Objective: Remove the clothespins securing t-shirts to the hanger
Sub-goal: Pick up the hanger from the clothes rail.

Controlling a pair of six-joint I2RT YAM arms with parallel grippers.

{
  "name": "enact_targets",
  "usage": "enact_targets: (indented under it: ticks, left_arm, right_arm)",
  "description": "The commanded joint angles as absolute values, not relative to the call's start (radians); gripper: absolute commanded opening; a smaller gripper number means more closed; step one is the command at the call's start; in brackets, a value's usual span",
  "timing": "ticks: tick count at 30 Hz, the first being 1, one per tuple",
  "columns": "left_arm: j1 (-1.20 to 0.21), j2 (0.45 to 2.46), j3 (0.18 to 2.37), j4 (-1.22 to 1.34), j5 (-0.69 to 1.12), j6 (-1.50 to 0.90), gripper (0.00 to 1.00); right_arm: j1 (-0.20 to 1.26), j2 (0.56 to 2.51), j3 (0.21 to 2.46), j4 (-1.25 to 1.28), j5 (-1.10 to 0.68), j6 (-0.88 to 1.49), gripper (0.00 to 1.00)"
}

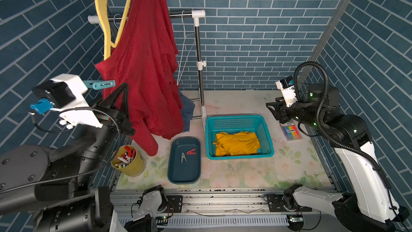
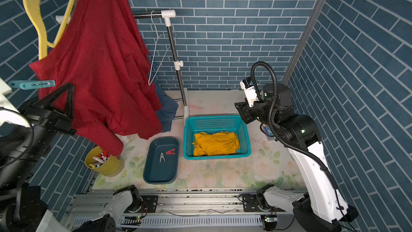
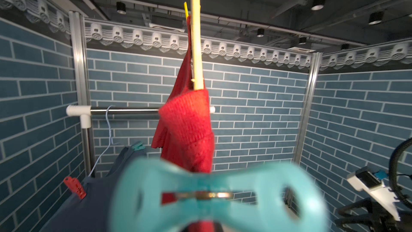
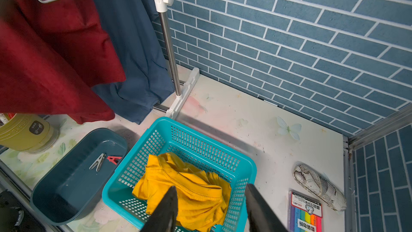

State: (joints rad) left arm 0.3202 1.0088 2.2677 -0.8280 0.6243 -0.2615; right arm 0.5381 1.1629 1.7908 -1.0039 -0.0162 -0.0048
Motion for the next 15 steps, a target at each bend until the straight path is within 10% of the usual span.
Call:
enact_targets:
  ticks: [1,15]
  left_arm:
    - [0.319,1.058,2.347,-0.607,0.714,-0.318,0.0]
    - [0.319,1.15,2.312,-0.26,0.859,-0.641,0.0]
  right_arm:
    - [0.536,1.151,1.814,-1.025,0.003,-0.013,0.5]
    - [0.535,1.145,1.814,-1.032,0.058,-0.032,0.5]
